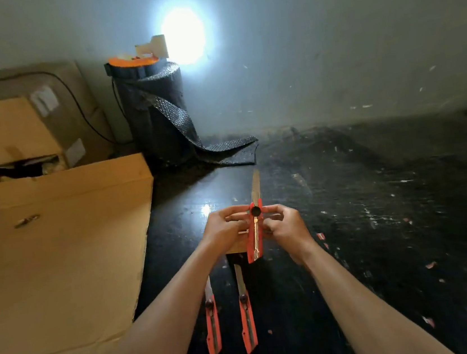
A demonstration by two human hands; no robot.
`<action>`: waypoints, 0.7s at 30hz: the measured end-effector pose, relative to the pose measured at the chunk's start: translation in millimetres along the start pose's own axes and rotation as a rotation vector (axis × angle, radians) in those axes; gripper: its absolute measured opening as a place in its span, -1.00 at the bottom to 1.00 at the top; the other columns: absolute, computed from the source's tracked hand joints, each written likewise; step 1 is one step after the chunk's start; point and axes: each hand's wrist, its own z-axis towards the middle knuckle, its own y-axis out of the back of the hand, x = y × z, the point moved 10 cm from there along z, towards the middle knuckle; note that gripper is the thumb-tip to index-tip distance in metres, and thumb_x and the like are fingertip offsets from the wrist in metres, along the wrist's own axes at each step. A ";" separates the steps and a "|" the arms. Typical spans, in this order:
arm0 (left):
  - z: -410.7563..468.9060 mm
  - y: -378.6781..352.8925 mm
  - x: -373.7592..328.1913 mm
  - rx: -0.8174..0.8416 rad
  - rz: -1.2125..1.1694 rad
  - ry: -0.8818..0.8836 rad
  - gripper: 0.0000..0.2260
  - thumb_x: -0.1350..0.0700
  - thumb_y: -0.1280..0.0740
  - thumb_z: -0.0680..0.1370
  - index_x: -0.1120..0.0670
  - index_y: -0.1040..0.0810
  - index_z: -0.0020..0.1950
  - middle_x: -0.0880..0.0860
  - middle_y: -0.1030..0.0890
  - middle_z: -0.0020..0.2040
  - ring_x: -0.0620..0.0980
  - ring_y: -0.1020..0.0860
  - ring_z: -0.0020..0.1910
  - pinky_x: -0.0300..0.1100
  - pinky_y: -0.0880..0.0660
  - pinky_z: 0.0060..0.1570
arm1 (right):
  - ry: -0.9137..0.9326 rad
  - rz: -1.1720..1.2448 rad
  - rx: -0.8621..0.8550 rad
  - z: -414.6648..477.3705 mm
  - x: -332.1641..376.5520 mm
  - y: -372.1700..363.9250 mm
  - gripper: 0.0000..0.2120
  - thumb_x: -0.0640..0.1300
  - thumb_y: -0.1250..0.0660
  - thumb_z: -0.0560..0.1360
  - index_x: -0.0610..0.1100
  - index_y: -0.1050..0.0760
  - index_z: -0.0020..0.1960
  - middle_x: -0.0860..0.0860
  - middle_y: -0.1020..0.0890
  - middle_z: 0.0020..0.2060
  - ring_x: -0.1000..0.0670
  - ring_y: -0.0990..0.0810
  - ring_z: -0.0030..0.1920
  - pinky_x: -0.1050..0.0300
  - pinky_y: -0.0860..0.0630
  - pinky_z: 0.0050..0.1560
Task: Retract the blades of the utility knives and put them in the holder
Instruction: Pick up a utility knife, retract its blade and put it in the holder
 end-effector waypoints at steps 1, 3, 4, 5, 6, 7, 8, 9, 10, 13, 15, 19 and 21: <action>-0.3 2.4 -7.1 0.010 -0.021 -0.004 -0.70 0.42 -0.37 0.57 0.12 -0.67 0.21 0.23 -0.75 0.05 0.11 -0.77 -0.06 -0.04 -0.71 -0.08 | 0.024 0.017 0.019 1.0 12.1 -2.4 -0.81 -0.32 -0.34 0.58 -0.23 -0.55 0.19 -0.19 -0.73 0.00 -0.10 -0.77 -0.05 0.08 -0.72 -0.08; -1.7 6.1 -21.2 0.021 -0.050 -0.010 -0.66 0.42 -0.36 0.56 0.13 -0.66 0.27 0.19 -0.76 -0.01 0.06 -0.76 -0.12 -0.10 -0.71 -0.15 | 0.062 0.034 0.042 3.9 31.9 -5.6 -0.80 -0.34 -0.33 0.58 -0.26 -0.54 0.20 -0.23 -0.73 0.00 -0.14 -0.77 -0.03 0.09 -0.71 -0.08; -2.9 7.1 -28.4 0.030 -0.063 -0.016 -0.66 0.41 -0.36 0.57 0.13 -0.66 0.28 0.18 -0.76 -0.02 0.06 -0.76 -0.13 -0.11 -0.70 -0.16 | 0.076 0.035 0.048 6.2 39.2 -6.5 -0.79 -0.35 -0.32 0.58 -0.28 -0.53 0.21 -0.24 -0.73 0.00 -0.16 -0.77 -0.03 0.07 -0.71 -0.07; -3.6 7.9 -34.5 0.038 -0.078 -0.016 -0.66 0.41 -0.36 0.57 0.11 -0.66 0.28 0.18 -0.76 -0.01 0.06 -0.76 -0.13 -0.12 -0.70 -0.17 | 0.090 0.036 0.056 8.7 45.9 -7.0 -0.79 -0.35 -0.32 0.59 -0.30 -0.53 0.21 -0.25 -0.73 0.00 -0.17 -0.77 -0.02 0.05 -0.71 -0.06; -4.7 8.4 -40.1 0.044 -0.091 -0.018 -0.66 0.41 -0.36 0.58 0.10 -0.66 0.27 0.18 -0.76 -0.01 0.05 -0.77 -0.13 -0.13 -0.70 -0.17 | 0.106 0.032 0.065 10.6 52.3 -7.7 -0.79 -0.35 -0.32 0.59 -0.30 -0.53 0.22 -0.25 -0.74 0.00 -0.17 -0.77 -0.03 0.04 -0.71 -0.06; -5.7 8.9 -45.8 0.045 -0.100 -0.023 -0.67 0.41 -0.35 0.58 0.11 -0.65 0.27 0.18 -0.76 0.00 0.05 -0.77 -0.12 -0.13 -0.70 -0.18 | 0.123 0.020 0.070 11.9 57.7 -8.1 -0.79 -0.34 -0.32 0.59 -0.29 -0.53 0.22 -0.23 -0.75 -0.02 -0.15 -0.78 -0.05 0.02 -0.72 -0.04; -6.3 9.6 -51.2 0.044 -0.108 -0.033 -0.67 0.41 -0.35 0.58 0.12 -0.66 0.26 0.19 -0.76 0.01 0.07 -0.77 -0.12 -0.13 -0.70 -0.20 | 0.138 -0.004 0.066 12.5 62.4 -8.0 -0.79 -0.32 -0.33 0.60 -0.27 -0.54 0.23 -0.20 -0.76 -0.03 -0.13 -0.78 -0.07 -0.01 -0.72 -0.02; -7.0 10.5 -55.5 0.038 -0.116 -0.040 -0.68 0.42 -0.36 0.58 0.14 -0.66 0.25 0.19 -0.77 0.01 0.08 -0.78 -0.11 -0.12 -0.70 -0.21 | 0.158 -0.047 0.052 12.3 66.8 -7.6 -0.76 -0.31 -0.33 0.60 -0.23 -0.53 0.26 -0.18 -0.76 -0.04 -0.11 -0.78 -0.08 -0.03 -0.72 0.00; -8.0 11.0 -59.0 0.029 -0.124 -0.044 -0.70 0.42 -0.36 0.58 0.15 -0.67 0.23 0.18 -0.78 -0.01 0.08 -0.78 -0.11 -0.12 -0.70 -0.23 | 0.187 -0.110 0.028 12.5 70.7 -6.5 -0.72 -0.29 -0.33 0.60 -0.18 -0.50 0.31 -0.16 -0.75 -0.04 -0.09 -0.78 -0.08 -0.04 -0.72 0.00; -9.3 13.8 -65.6 0.004 -0.133 -0.051 -0.71 0.43 -0.35 0.58 0.14 -0.69 0.19 0.14 -0.79 -0.06 0.06 -0.79 -0.14 -0.12 -0.70 -0.26 | 0.339 -0.326 0.006 8.6 88.3 -11.5 -0.57 -0.31 -0.34 0.60 0.03 -0.44 0.39 -0.08 -0.73 -0.02 0.00 -0.75 -0.06 0.03 -0.72 -0.03; -9.6 14.9 -71.3 -0.001 -0.129 -0.062 -0.70 0.44 -0.35 0.58 0.15 -0.69 0.21 0.13 -0.80 -0.10 0.04 -0.79 -0.16 -0.13 -0.69 -0.27 | 0.416 -0.450 0.004 5.4 98.6 -16.5 -0.63 -0.26 -0.31 0.63 0.10 -0.48 0.33 0.02 -0.70 0.00 0.06 -0.71 -0.06 0.12 -0.69 -0.02; -10.9 14.4 -83.5 0.007 -0.141 -0.082 -0.71 0.45 -0.36 0.57 0.15 -0.71 0.15 0.08 -0.80 -0.16 0.01 -0.79 -0.22 -0.17 -0.68 -0.33 | 0.458 -0.519 -0.026 1.7 115.0 -16.8 -0.81 -0.09 -0.27 0.66 0.04 -0.56 0.24 0.10 -0.63 -0.01 0.09 -0.64 -0.05 0.19 -0.62 -0.02; -10.1 15.5 -86.4 0.004 -0.164 -0.079 -0.72 0.44 -0.38 0.56 0.15 -0.71 0.16 0.08 -0.80 -0.15 0.02 -0.79 -0.21 -0.16 -0.68 -0.33 | 0.458 -0.481 -0.018 0.6 116.9 -16.8 -0.82 -0.10 -0.29 0.65 0.00 -0.59 0.21 0.10 -0.65 -0.01 0.08 -0.67 -0.03 0.14 -0.67 0.03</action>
